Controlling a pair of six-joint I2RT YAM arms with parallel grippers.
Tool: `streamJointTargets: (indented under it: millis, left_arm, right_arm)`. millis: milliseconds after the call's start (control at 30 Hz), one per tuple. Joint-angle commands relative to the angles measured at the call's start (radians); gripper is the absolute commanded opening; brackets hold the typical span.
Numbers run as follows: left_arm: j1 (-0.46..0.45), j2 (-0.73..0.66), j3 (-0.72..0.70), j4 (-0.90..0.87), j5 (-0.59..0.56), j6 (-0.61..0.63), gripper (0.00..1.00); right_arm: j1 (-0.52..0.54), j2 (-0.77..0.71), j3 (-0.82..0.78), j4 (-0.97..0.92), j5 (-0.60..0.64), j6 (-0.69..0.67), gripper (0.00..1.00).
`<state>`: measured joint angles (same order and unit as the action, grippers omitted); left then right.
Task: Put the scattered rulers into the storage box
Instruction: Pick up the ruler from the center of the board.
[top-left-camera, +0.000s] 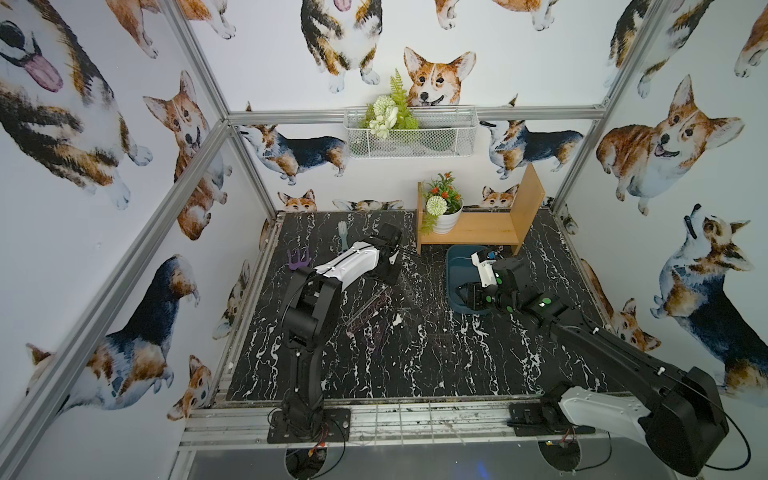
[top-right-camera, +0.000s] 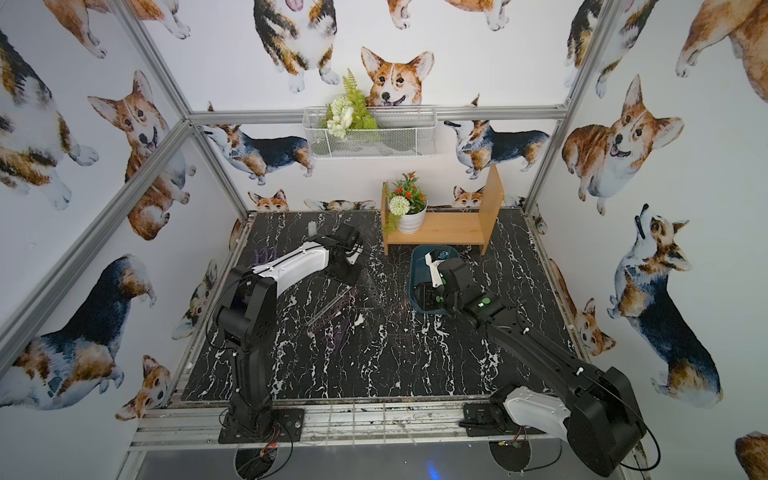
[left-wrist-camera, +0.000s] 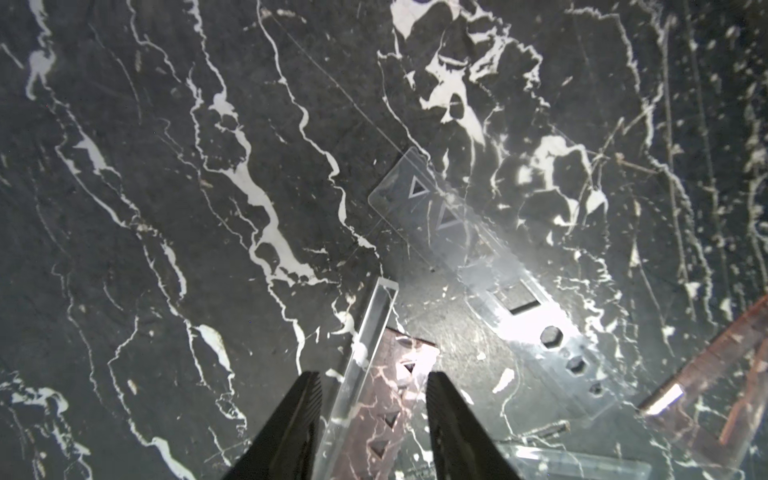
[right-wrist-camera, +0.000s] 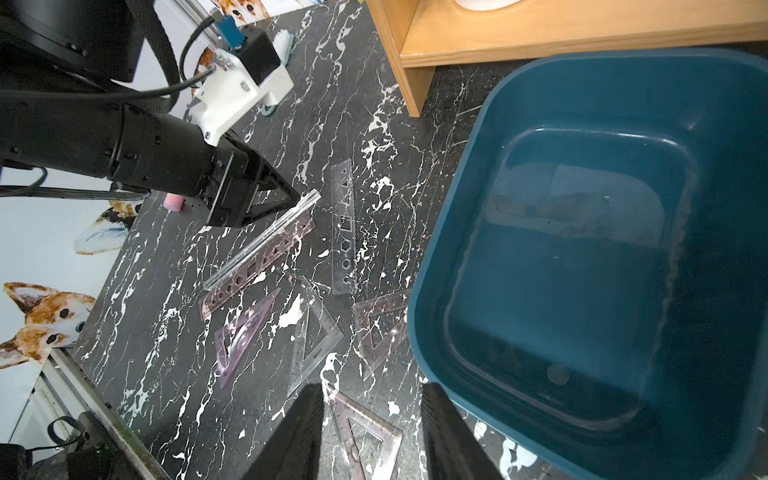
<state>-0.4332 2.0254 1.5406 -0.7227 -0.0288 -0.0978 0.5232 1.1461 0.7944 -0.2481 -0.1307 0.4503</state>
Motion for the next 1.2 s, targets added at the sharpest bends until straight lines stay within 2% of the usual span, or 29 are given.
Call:
streamJointTargets:
  millis: [0, 200, 733, 1167]
  left_arm:
    - [0.001, 0.018, 0.017, -0.006, 0.011, 0.033, 0.44]
    - [0.0, 0.059, 0.037, 0.004, 0.038, 0.03, 0.37]
    - [0.002, 0.12, 0.066, -0.003, 0.003, 0.037, 0.35]
    - [0.009, 0.142, 0.066, -0.006, -0.003, 0.029, 0.26]
  right_arm:
    - [0.006, 0.013, 0.006, 0.047, -0.012, 0.021, 0.44]
    - [0.016, 0.035, 0.019, 0.043, -0.01, 0.016, 0.42]
    - [0.018, 0.041, 0.006, 0.051, -0.01, 0.009, 0.41]
    - [0.018, 0.037, 0.0, 0.054, -0.006, 0.008, 0.39]
